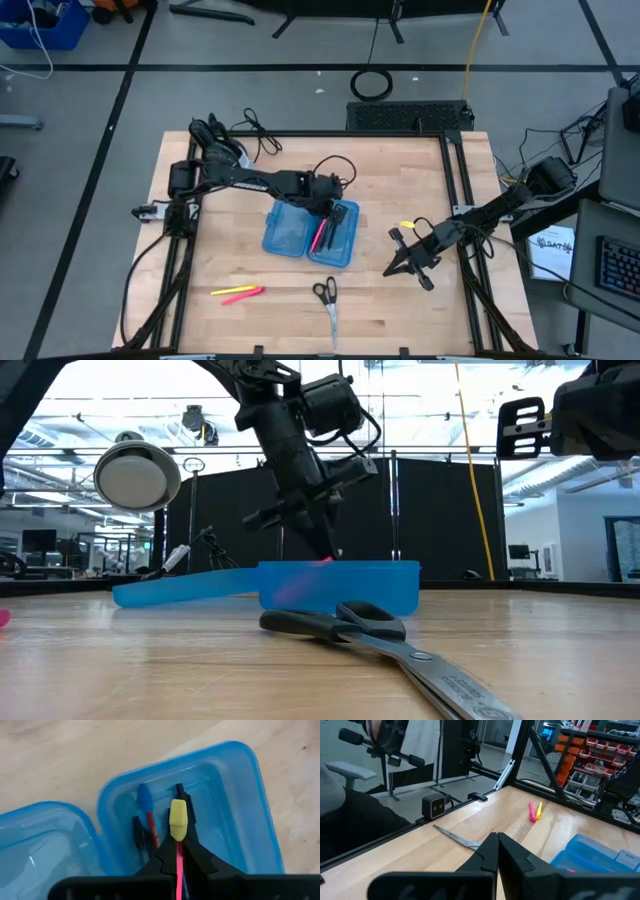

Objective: Pick & place school supplies into a supply box
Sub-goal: Put the pink pencil into the supply box, then put the yellow pen into the supply box

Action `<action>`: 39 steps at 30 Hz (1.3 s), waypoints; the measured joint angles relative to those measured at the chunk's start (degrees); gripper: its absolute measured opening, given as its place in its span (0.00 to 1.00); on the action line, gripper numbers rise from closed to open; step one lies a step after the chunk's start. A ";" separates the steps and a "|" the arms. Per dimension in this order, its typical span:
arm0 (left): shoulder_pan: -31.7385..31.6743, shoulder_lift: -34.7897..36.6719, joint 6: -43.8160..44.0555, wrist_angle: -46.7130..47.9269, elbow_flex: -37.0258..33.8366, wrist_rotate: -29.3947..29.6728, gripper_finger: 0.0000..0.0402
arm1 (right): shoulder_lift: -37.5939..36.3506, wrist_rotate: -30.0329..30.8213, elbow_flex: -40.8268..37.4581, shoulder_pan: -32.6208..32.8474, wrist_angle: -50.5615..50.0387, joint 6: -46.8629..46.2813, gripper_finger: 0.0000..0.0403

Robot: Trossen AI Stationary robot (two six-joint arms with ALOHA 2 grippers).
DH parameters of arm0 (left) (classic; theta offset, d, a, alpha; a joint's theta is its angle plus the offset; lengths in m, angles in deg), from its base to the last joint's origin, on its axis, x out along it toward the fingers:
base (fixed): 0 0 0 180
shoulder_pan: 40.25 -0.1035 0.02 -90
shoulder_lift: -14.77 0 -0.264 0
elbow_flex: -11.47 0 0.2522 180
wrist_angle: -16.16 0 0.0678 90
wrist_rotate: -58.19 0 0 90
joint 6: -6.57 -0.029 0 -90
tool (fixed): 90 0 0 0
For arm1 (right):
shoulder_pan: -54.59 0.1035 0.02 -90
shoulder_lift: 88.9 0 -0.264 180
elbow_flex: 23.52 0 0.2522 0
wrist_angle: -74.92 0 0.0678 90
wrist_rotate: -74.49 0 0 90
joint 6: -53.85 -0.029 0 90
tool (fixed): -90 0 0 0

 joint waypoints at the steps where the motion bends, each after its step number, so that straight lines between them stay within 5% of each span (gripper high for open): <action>1: 0.03 -0.32 0.64 -0.01 0.04 0.03 0.03 | 0.00 0.00 0.00 0.00 -0.02 0.04 0.00; 8: -0.02 -2.91 1.89 1.58 -0.02 1.10 0.04 | -0.02 0.00 0.02 0.00 1.14 0.81 0.00; 20: 0.33 -3.53 -0.64 0.58 0.43 -0.12 0.23 | -0.02 -0.02 0.02 0.00 0.95 0.54 0.00; 30: 4.22 9.52 -14.11 4.48 5.24 -6.42 0.34 | -0.02 -0.04 0.00 0.00 -0.95 0.44 0.00; 34: 12.67 16.92 -18.80 14.62 4.17 1.86 0.34 | -0.02 -0.04 0.00 0.00 -1.98 0.42 0.00; 39: 23.83 21.52 -9.02 20.19 -1.32 9.63 0.34 | -0.02 -0.04 0.02 0.00 -3.33 0.39 0.00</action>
